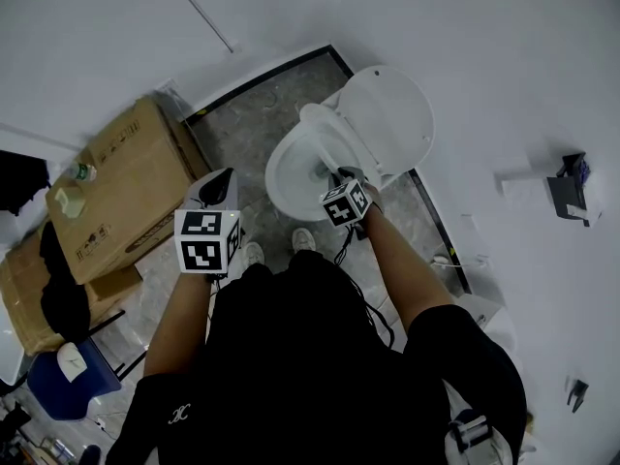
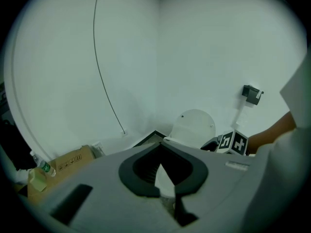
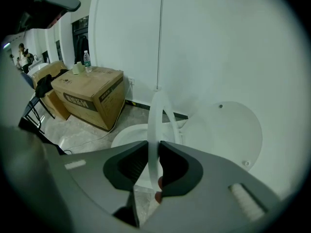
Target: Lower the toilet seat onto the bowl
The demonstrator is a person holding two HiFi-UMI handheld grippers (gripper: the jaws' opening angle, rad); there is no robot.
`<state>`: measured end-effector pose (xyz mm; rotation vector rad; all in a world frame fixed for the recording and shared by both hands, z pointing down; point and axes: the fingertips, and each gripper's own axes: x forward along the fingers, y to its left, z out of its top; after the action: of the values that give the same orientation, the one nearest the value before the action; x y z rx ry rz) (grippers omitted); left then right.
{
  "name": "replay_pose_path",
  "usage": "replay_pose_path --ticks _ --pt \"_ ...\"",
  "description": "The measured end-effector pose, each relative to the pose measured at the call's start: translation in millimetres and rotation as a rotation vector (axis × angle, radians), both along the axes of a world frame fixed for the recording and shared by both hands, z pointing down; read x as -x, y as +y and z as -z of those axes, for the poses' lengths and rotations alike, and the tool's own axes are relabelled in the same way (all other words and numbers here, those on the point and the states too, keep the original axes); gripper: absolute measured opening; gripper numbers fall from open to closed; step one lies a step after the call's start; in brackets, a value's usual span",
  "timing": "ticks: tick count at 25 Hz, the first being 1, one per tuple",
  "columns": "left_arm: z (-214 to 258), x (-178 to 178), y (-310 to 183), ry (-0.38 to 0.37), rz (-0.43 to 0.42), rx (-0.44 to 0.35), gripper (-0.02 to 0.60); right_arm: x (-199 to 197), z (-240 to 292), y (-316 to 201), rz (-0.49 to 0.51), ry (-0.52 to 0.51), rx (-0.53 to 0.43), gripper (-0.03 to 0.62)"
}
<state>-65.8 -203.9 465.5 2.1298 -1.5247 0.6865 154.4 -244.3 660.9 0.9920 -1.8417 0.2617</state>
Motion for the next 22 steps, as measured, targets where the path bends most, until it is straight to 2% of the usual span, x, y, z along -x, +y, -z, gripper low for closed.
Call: replay_pose_path --ticks 5,15,22 --pt "-8 11 3 0.005 0.005 0.02 0.008 21 -19 15 0.041 0.032 0.035 0.089" --pt "-30 9 11 0.021 -0.037 0.077 0.009 53 -60 42 0.101 0.102 0.077 0.097" --pt "-60 33 13 0.02 -0.041 0.132 0.009 76 -96 58 0.117 0.135 0.116 0.106"
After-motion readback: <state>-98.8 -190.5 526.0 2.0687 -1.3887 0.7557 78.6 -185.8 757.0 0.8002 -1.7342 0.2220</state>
